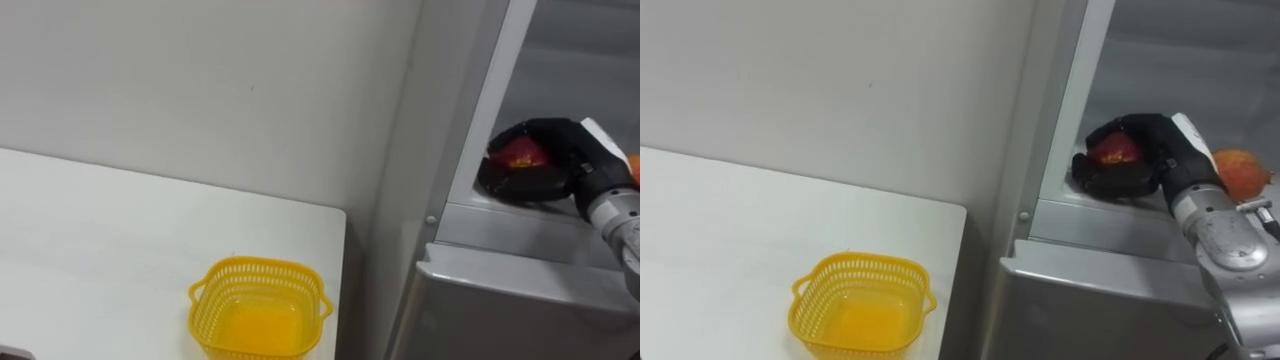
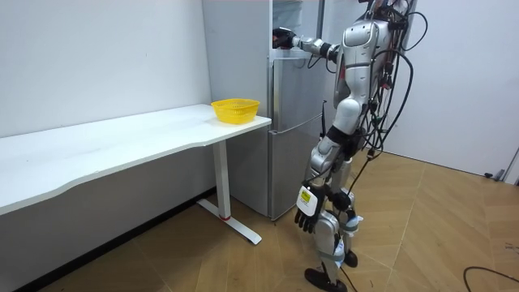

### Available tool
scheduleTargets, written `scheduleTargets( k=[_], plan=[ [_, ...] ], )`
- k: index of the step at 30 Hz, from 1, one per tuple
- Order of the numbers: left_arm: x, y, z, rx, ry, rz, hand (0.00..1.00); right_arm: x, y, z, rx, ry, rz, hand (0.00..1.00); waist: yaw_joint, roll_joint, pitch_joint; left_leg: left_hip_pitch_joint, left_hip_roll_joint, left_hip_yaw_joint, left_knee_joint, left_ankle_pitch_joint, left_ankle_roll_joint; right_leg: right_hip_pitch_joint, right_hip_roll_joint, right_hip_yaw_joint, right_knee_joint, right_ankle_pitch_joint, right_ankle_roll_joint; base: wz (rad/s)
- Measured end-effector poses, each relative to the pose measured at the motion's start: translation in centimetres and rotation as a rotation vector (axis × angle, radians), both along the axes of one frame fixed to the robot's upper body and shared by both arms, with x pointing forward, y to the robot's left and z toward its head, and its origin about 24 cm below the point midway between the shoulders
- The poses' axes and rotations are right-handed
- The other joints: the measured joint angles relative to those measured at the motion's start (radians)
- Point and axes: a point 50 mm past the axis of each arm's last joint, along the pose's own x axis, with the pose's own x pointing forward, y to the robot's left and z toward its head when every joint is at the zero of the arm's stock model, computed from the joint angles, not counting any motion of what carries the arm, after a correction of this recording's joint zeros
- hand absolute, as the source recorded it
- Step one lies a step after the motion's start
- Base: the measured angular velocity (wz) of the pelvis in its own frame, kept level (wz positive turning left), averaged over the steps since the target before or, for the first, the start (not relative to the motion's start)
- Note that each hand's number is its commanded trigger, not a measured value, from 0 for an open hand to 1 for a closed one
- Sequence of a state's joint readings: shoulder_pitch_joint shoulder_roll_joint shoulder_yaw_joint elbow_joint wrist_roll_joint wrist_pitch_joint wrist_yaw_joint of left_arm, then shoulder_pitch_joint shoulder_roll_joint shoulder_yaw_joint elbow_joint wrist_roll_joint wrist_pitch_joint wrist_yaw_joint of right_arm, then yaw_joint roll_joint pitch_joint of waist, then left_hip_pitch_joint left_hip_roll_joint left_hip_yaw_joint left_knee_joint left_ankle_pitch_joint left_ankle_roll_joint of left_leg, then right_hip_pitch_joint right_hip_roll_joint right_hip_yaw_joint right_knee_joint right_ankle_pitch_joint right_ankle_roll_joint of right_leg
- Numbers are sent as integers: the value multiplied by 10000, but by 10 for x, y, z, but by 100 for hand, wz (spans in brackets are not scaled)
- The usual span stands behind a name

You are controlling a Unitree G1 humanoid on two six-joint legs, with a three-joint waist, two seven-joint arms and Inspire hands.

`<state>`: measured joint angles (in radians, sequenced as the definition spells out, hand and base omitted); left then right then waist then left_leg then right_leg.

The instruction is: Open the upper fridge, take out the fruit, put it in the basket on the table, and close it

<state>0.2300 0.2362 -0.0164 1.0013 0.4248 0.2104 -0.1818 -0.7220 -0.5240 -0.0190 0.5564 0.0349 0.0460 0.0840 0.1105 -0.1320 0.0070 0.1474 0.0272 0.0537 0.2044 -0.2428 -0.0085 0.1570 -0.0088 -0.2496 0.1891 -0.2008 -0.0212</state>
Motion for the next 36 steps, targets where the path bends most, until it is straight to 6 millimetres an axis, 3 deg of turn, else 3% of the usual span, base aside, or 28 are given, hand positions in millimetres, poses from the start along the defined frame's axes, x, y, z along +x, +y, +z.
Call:
scheduleTargets(
  k=[5, 8, 12, 13, 16, 17, 18, 21, 25, 36],
  plan=[
    [0, 0, 0, -27, -125, -5, 0, -4, 8, 4, -300, -311, 126, 100, -62, -27, -38, -8, -6, 8, 4, 1, 0, -32, -2, 14, -25, 0, 0, 0],
    [1, 0, 0, -73, -250, -59, 0, -15, 15, 5, -606, -791, 373, 100, -105, -4, -101, -15, -10, 14, 17, 3, 1, -51, -5, 11, -29, 0, 0, 0],
    [1, -1, 0, -123, -287, -109, 0, -29, 24, 2, -951, -1202, 454, 100, -182, 131, -135, 129, -14, 41, -8, 4, 1, 17, -4, 55, -42, 0, 0, -5],
    [0, -2, -1, -142, -270, -101, 0, -32, 28, 2, -1076, -1367, 495, 100, -179, 229, -89, 171, -7, 143, -15, 4, 1, 10, -1, 116, -40, 0, 0, -12],
    [-3, -3, -2, -167, -224, -81, 0, -45, 40, 5, -1521, -1947, 704, 100, -200, 401, -65, 165, -2, 269, -41, 3, 1, -14, 7, 255, -34, 0, 1, -16],
    [-3, -3, -2, -132, -246, -81, 0, -48, 42, 5, -1604, -2071, 720, 100, -258, 415, -71, 131, -4, 269, -43, 3, 1, -43, 5, 253, -32, 0, 0, -4],
    [-4, -3, -2, -56, -300, -81, 0, -55, 46, 6, -1772, -2310, 766, 100, -315, 467, -130, 28, -4, 284, -48, 4, 2, -164, 3, 257, -5, 0, 0, 0],
    [-5, -4, -2, 52, -414, -75, 0, -68, 53, 6, -1626, -2731, 859, 100, -446, 583, -159, 12, -7, 319, -51, 5, 4, -203, -2, 278, 3, 7, -9, -1],
    [-6, -8, -3, -43, -666, -65, 0, -87, 66, 11, -1789, -3897, 612, 100, -493, 648, -130, 30, 8, 374, -40, 5, 4, -216, 8, 305, 5, 9, -12, -2],
    [-9, -15, -7, -293, -539, -229, 0, -114, 94, 33, -1411, -6557, 814, 100, -494, 687, -92, -144, 18, 455, -28, 3, 5, -409, 7, 399, 163, 8, -12, -2]
  ],
)
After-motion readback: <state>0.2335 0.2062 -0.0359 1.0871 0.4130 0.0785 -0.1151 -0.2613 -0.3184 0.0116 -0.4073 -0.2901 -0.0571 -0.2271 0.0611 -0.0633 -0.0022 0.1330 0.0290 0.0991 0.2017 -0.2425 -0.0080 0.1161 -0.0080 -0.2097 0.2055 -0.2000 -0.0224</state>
